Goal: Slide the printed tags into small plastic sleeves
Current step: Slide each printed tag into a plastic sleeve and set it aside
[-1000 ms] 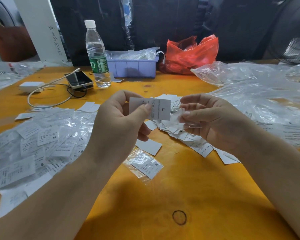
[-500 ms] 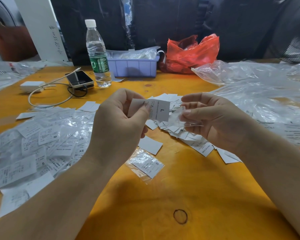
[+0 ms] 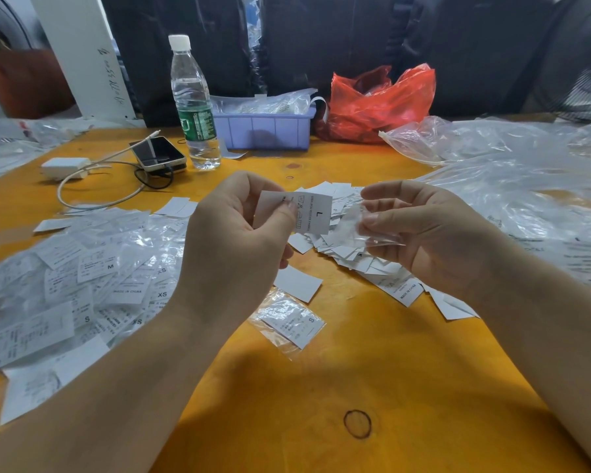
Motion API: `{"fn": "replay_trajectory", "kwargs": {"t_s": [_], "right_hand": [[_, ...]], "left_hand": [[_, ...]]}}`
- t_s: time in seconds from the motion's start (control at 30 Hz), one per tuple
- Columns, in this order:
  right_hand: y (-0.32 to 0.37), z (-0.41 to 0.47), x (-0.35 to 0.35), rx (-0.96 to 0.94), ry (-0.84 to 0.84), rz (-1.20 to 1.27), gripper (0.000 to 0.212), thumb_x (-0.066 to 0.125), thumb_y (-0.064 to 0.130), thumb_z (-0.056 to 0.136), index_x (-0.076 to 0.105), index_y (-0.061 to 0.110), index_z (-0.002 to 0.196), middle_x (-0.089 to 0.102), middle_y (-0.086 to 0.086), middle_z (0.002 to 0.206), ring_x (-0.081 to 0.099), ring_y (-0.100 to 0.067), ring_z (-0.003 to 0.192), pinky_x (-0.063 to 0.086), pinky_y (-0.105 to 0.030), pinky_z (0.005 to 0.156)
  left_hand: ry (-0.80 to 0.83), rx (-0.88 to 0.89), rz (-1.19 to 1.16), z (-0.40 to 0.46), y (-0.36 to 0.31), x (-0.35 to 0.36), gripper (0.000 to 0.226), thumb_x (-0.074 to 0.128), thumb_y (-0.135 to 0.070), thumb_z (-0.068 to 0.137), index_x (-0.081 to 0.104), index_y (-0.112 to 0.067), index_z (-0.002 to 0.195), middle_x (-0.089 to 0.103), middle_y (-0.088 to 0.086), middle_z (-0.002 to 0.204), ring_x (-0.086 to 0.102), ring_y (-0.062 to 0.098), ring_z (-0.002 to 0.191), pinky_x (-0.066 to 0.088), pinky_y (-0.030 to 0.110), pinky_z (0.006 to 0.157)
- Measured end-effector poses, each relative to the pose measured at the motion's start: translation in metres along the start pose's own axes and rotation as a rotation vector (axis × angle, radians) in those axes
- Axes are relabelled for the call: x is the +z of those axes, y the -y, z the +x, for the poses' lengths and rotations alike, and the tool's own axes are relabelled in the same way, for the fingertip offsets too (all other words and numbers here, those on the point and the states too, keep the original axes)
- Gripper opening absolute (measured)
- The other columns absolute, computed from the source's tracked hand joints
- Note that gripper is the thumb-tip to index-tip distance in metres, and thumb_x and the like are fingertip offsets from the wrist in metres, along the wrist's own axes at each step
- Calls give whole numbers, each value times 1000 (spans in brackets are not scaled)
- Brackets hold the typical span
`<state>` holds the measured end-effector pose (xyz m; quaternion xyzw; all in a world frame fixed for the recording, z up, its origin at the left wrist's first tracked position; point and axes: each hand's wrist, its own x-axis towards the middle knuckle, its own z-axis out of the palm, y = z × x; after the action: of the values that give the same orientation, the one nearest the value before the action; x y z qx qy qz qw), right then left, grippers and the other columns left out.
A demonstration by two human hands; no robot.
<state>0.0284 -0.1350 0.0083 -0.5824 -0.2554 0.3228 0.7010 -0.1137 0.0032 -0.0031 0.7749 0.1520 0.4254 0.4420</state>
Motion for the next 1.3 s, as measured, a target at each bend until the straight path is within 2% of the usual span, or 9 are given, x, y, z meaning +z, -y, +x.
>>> {"fn": "replay_trajectory", "kwargs": {"t_s": [0.07,0.23,0.4,0.57,0.77,0.97,1.3], "right_hand": [[0,0,0,2,-22,-4,32,68,-7,68,67,10,95,65,-6,85,71,-18,69,56,-28,55],[-1,1,0,10,-69,-22,28,67,-11,74,67,10,93,64,-7,84,70,-17,65,54,-27,53],[-1,1,0,19,-88,-33,27,67,-11,75,67,11,91,65,-10,91,71,-17,66,54,-26,53],[-1,0,2,14,-79,-75,28,69,-11,76,67,11,92,64,-12,95,70,-18,68,54,-26,55],[0,-1,2,8,-75,-100,28,68,-10,76,67,11,94,65,-8,90,70,-15,65,54,-25,52],[1,-2,2,-9,-65,-129,32,68,-12,75,68,10,98,65,-5,83,68,-13,61,52,-25,49],[8,-4,-2,-29,17,-144,36,64,-18,74,68,9,98,64,-5,82,63,-15,59,48,-25,46]], "left_hand": [[-3,2,-20,0,-1,-1,12,63,-22,94,58,-27,83,68,-21,75,66,8,52,49,12,46],[16,28,-54,-2,-3,-1,8,64,-21,93,60,-24,87,69,-16,75,65,10,53,52,16,48],[63,104,13,-5,-3,1,13,64,-22,93,58,-28,83,68,-23,83,67,2,64,51,13,48],[84,137,78,-4,2,2,17,65,-23,92,58,-31,80,67,-30,80,67,-4,70,50,13,48],[54,175,156,-1,6,-1,12,63,-27,93,59,-31,83,65,-23,73,66,-2,75,57,29,50],[80,205,201,1,6,-2,12,62,-29,93,58,-31,83,60,-27,74,63,-9,84,56,23,49],[97,193,194,2,9,-3,12,62,-29,93,59,-31,82,63,-25,74,63,-9,81,56,23,49]]}}
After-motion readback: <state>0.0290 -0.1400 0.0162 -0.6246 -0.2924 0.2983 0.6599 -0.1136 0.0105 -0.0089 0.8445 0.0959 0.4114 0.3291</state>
